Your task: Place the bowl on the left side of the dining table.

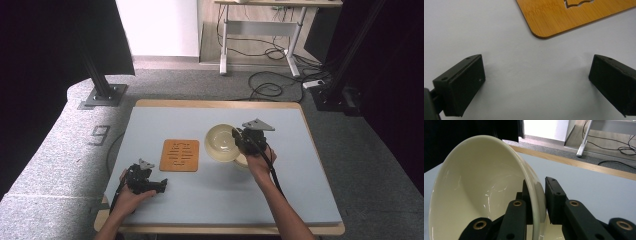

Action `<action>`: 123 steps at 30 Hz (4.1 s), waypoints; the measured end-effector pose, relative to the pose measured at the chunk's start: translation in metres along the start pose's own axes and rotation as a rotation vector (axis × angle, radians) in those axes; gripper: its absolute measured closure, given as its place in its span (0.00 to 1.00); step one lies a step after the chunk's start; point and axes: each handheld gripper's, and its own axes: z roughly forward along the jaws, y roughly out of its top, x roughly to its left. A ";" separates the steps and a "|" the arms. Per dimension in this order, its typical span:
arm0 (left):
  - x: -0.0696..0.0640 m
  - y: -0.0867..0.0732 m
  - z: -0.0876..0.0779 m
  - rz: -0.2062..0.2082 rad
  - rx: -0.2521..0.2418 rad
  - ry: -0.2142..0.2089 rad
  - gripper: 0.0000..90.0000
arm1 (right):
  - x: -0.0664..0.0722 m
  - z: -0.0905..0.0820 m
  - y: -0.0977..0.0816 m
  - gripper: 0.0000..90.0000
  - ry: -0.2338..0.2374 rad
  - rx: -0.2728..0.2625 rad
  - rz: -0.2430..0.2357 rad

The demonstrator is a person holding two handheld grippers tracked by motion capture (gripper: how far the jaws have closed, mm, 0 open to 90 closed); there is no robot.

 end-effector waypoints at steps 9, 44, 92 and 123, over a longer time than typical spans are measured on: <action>0.000 0.000 0.000 -0.003 -0.001 0.000 0.01 | 0.008 0.000 0.004 0.88 0.009 0.001 -0.025; -0.001 0.000 0.000 -0.005 0.001 0.001 0.01 | 0.033 0.007 0.014 0.88 0.057 0.011 -0.061; -0.001 -0.003 0.000 -0.008 -0.022 0.004 0.02 | 0.064 0.042 0.006 0.88 0.109 0.082 -0.090; -0.002 -0.003 -0.001 -0.008 -0.024 0.008 0.02 | 0.081 0.058 0.006 0.88 0.132 0.098 -0.102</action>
